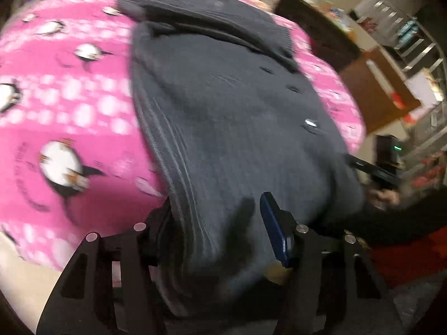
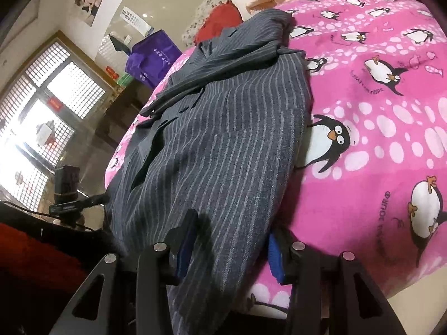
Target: Fold large clothes
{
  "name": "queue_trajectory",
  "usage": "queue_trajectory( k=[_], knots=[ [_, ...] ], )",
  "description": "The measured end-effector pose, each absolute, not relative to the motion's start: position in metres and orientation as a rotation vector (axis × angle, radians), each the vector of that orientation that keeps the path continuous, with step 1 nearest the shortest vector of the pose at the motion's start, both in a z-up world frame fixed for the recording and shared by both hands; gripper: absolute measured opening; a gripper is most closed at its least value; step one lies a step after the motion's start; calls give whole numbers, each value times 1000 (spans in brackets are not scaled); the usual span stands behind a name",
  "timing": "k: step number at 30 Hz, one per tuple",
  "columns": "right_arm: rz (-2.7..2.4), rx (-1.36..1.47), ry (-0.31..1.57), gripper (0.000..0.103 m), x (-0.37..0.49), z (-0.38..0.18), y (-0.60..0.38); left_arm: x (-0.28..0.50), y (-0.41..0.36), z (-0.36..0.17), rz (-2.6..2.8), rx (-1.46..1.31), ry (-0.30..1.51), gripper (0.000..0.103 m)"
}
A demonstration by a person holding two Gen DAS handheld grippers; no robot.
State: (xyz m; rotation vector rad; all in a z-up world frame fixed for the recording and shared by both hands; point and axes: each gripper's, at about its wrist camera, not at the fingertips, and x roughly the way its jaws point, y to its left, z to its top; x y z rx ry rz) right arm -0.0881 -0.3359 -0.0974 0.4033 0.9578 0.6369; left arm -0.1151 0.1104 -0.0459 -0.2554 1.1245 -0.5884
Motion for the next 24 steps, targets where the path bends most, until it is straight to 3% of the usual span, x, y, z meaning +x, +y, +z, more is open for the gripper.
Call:
queue_trajectory(
  k=[8, 11, 17, 21, 24],
  knots=[
    [637, 404, 957, 44, -88, -98, -337, -77, 131, -57, -536, -347, 1125, 53],
    [636, 406, 955, 44, -89, -98, -337, -86, 101, -55, -702, -275, 1171, 58],
    [638, 411, 951, 44, -88, -100, -337, -106, 86, -53, -756, -160, 1207, 58],
    [638, 401, 941, 44, -88, -99, -337, -100, 104, -47, -615, -185, 1130, 50],
    [625, 374, 916, 44, -92, -94, -337, -109, 102, -48, -534, -98, 1094, 25]
  ],
)
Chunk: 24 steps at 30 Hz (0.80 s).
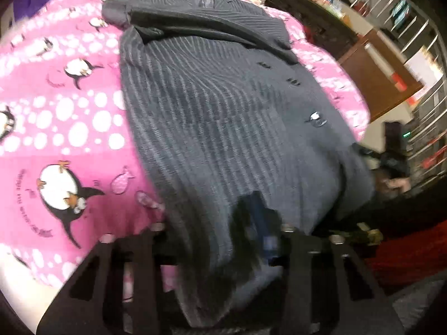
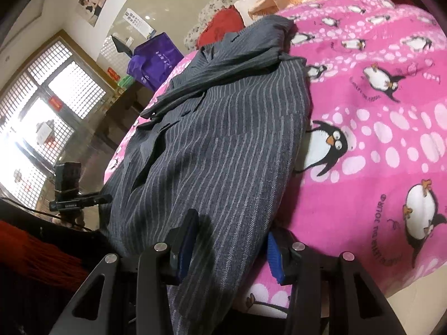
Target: Fold large clothes
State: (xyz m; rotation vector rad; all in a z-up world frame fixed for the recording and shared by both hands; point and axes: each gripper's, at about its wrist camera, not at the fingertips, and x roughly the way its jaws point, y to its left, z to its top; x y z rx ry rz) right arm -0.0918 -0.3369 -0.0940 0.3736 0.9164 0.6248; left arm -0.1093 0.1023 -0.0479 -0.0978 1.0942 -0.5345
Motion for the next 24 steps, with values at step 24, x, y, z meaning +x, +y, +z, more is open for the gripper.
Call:
queue_trajectory(
  k=[24],
  knots=[
    [831, 377, 687, 6, -100, -40, -333, -128, 127, -7, -426, -253, 914, 4]
  ],
)
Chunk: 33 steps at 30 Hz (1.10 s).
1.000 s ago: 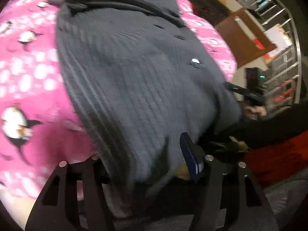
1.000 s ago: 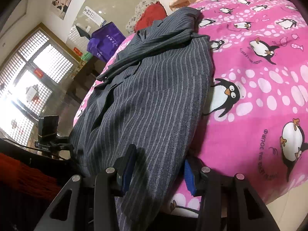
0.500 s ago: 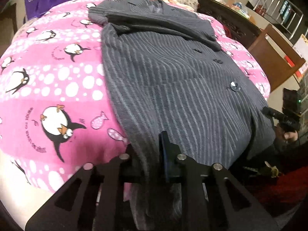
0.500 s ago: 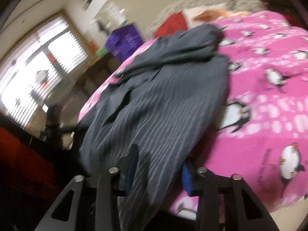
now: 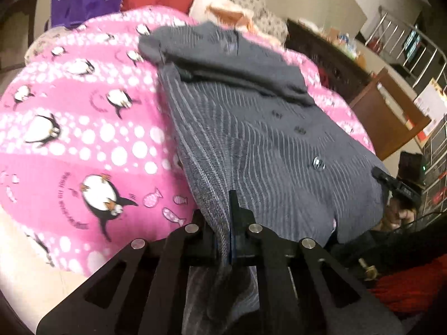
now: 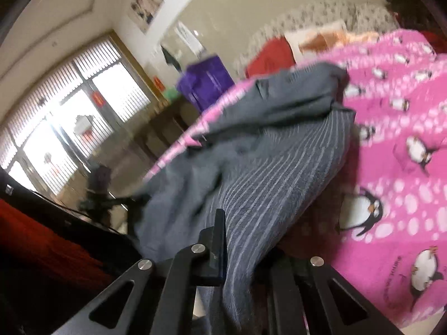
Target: Fold large clothes
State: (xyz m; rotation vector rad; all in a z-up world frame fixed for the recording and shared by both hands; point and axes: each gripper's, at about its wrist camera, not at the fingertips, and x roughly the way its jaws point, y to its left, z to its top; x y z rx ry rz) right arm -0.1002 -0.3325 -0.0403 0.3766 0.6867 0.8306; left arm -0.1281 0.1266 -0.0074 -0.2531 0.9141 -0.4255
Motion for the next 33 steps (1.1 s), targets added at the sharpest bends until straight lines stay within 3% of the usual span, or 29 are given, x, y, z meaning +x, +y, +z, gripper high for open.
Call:
queue_trajectory(
  k=[12, 21, 25, 33],
  knots=[
    [882, 396, 520, 6, -148, 27, -357, -170, 165, 56, -466, -501, 721, 4],
    [644, 448, 496, 6, -11, 45, -359, -51, 156, 103, -332, -563, 573, 4],
    [599, 523, 570, 6, 82, 38, -351, 34, 157, 88, -235, -578, 611, 4],
    [445, 536, 853, 6, 211, -33, -322, 140, 153, -7, 3, -524, 848, 4]
  ],
)
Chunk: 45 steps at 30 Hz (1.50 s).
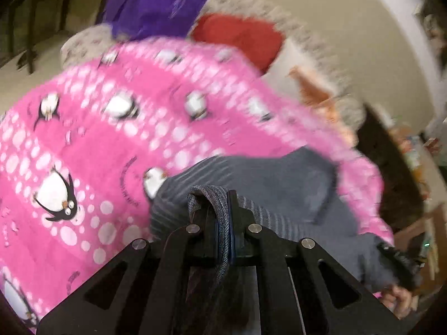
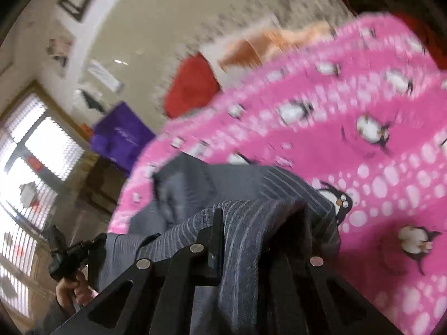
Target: Fold large clothes
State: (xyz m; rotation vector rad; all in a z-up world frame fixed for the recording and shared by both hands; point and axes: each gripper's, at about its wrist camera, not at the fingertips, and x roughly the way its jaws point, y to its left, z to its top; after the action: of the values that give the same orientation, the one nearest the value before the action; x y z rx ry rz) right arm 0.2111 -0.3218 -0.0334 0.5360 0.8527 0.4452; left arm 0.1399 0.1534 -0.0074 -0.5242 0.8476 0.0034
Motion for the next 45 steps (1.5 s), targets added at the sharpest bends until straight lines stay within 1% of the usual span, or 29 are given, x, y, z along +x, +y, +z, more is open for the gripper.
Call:
queue_trajectory(
  k=[1, 2, 4, 9, 12, 15, 16, 17, 18, 19, 21, 22, 23, 24, 25, 26, 27, 28, 31, 35, 39, 42, 45],
  knots=[
    [427, 545, 897, 7, 221, -46, -320, 143, 152, -18, 11, -512, 870, 5],
    [407, 575, 953, 12, 231, -61, -321, 149, 151, -31, 26, -505, 903, 7],
    [397, 696, 1008, 12, 240, -84, -328, 154, 151, -40, 26, -519, 912, 7],
    [469, 858, 1000, 36, 235, -81, -348, 158, 155, -39, -64, -485, 956, 10],
    [487, 871, 978, 39, 217, -70, -361, 157, 162, -33, -141, -447, 976, 12],
    [491, 820, 956, 39, 193, -52, -371, 151, 161, -20, -183, -383, 989, 23],
    [484, 798, 949, 39, 185, -47, -371, 146, 161, -14, -187, -355, 980, 32],
    [469, 744, 937, 39, 175, -39, -371, 142, 162, -9, -176, -326, 969, 49],
    [454, 684, 925, 39, 165, -32, -370, 134, 164, -4, -146, -292, 951, 55],
    [435, 598, 910, 39, 152, -23, -368, 127, 167, -1, -127, -274, 931, 57],
    [371, 383, 859, 39, 125, -7, -358, 104, 171, 11, -4, -212, 866, 57],
    [322, 219, 820, 39, 107, 3, -345, 93, 171, 17, 40, -191, 825, 57],
    [290, 125, 804, 29, 95, 5, -337, 69, 165, 27, 49, -171, 760, 56],
    [267, 42, 795, 14, 84, 5, -328, 55, 157, 31, 49, -148, 730, 56],
    [264, -21, 791, 12, 74, 4, -318, 40, 146, 34, 47, -118, 706, 52],
    [280, -52, 783, 8, 65, 1, -309, 24, 130, 33, 28, -92, 706, 43],
    [305, -54, 785, 5, 61, -3, -305, 17, 120, 28, 3, -83, 727, 38],
    [323, -49, 800, 5, 61, -9, -298, 11, 109, 22, -24, -82, 753, 35],
    [336, -3, 845, 4, 77, -26, -289, 3, 74, -3, -99, -64, 838, 35],
    [360, 62, 916, 4, 115, -43, -274, 28, 54, -16, -99, -59, 905, 35],
    [376, 74, 874, 4, 142, -33, -265, 57, 54, 1, -114, -79, 882, 35],
    [347, 76, 891, 5, 161, -32, -263, 76, 57, 12, -118, -95, 859, 35],
    [342, 49, 1056, 5, 182, -54, -259, 95, 57, -8, -125, -87, 957, 35]
  ],
)
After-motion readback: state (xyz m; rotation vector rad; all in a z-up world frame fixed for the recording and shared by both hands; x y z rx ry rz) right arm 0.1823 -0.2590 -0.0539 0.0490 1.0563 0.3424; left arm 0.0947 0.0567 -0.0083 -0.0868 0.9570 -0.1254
